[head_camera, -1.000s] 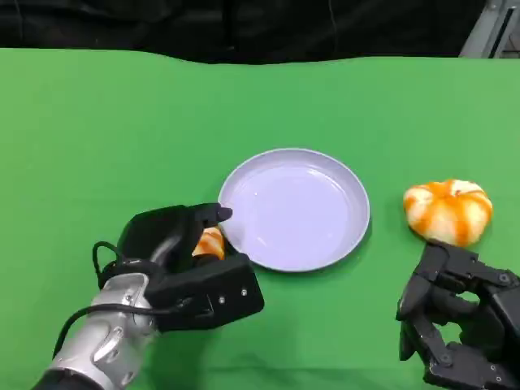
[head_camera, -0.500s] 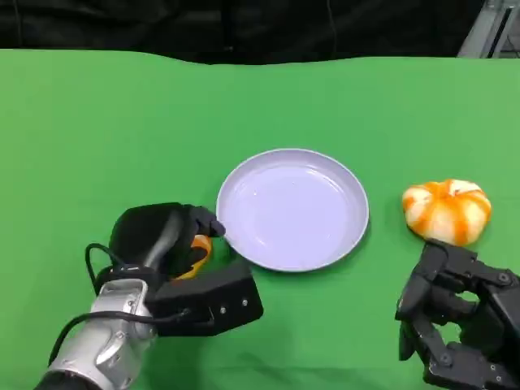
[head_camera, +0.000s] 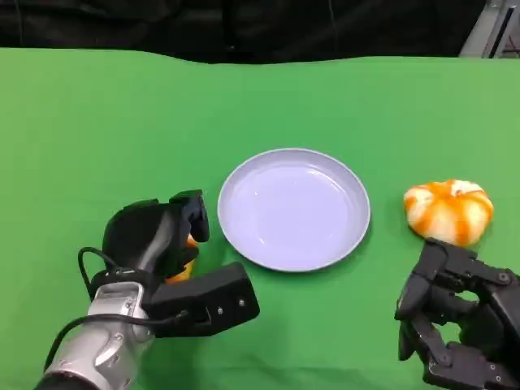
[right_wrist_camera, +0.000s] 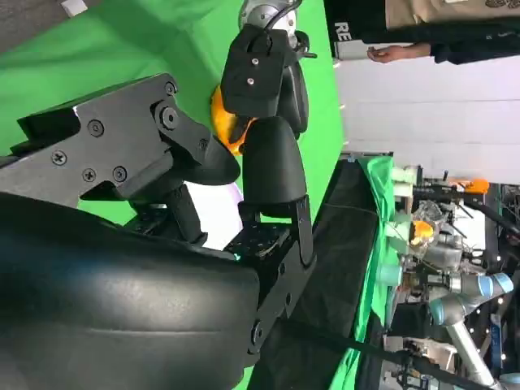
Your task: Grasp the bread from the table and place it into the plate.
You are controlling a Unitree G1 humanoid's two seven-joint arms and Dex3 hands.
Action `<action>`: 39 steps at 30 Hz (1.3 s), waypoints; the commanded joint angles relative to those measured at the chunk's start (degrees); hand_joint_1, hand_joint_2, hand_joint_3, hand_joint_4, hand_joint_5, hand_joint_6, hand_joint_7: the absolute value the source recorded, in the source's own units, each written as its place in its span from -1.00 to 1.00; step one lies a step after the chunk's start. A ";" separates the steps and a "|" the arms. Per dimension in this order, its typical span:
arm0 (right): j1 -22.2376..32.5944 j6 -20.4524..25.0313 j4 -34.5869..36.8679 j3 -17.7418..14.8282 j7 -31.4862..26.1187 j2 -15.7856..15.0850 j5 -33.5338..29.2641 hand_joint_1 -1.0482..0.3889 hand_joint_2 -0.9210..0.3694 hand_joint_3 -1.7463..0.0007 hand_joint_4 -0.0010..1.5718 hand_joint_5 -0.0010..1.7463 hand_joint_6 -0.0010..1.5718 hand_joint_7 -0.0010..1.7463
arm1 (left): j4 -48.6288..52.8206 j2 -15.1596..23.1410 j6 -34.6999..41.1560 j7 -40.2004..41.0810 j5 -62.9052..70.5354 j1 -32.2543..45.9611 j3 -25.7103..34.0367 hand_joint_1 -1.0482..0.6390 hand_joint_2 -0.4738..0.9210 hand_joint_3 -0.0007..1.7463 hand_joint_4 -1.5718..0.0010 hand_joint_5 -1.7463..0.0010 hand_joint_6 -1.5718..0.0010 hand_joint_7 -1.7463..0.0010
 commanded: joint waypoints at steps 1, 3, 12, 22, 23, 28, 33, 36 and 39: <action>0.39 0.12 -0.89 -0.30 -0.44 -0.62 -0.36 0.37 -0.66 -0.14 -0.06 1.00 -0.20 0.80 | 0.07 0.95 0.33 0.18 -0.31 0.42 0.51 0.22 0.92 -0.73 0.08 -1.00 0.39 -1.00; 0.40 0.35 -1.00 -0.31 -0.44 -0.69 -0.29 0.37 -0.66 -0.14 -0.05 1.00 -0.20 0.79 | 0.01 1.01 -0.03 0.21 -0.49 0.47 0.61 0.22 0.92 -0.73 0.08 -1.00 0.39 -1.00; 0.18 1.00 -1.17 -0.41 -0.06 -0.90 0.30 0.37 -0.67 -0.15 -0.06 1.00 -0.21 0.81 | -0.69 1.00 -0.67 0.33 -0.95 0.66 1.16 0.21 0.94 -0.70 0.08 -1.00 0.39 -1.00; 0.15 0.16 -0.80 -0.25 -0.17 -0.56 0.13 0.38 -0.66 -0.15 -0.06 1.00 -0.21 0.81 | -7.11 2.01 -2.20 0.75 -0.91 0.89 2.15 0.18 0.72 -0.24 0.02 -1.00 0.34 -1.00; 0.15 0.15 -0.80 -0.25 -0.17 -0.55 0.14 0.38 -0.66 -0.15 -0.06 1.00 -0.21 0.81 | -7.41 2.03 -2.21 0.64 -0.85 1.00 2.24 0.17 0.71 -0.22 0.02 -1.00 0.34 -1.00; 0.17 0.62 -1.06 -0.17 -0.45 -0.33 0.29 0.38 -0.66 -0.16 -0.06 1.00 -0.20 0.80 | -13.46 2.17 -1.59 -0.04 -0.72 0.27 4.22 0.17 0.69 -0.15 -0.02 -1.00 0.29 -1.00; 0.17 0.43 -0.90 -0.13 -0.57 -0.23 0.34 0.38 -0.65 -0.16 -0.05 1.00 -0.19 0.80 | -16.20 2.92 -1.81 -0.91 -0.35 -0.26 5.06 0.18 0.52 0.09 -0.04 -1.00 0.30 -1.00; 0.17 0.43 -0.90 -0.12 -0.60 -0.25 0.35 0.38 -0.65 -0.16 -0.04 1.00 -0.19 0.80 | -16.36 2.88 -1.79 -1.05 -0.24 -0.17 5.17 0.18 0.51 0.11 -0.04 -1.00 0.30 -1.00; 0.17 0.43 -0.89 -0.11 -0.61 -0.26 0.36 0.38 -0.65 -0.16 -0.04 1.00 -0.19 0.80 | -16.39 2.84 -1.80 -1.12 -0.17 -0.14 5.24 0.18 0.50 0.11 -0.04 -1.00 0.30 -1.00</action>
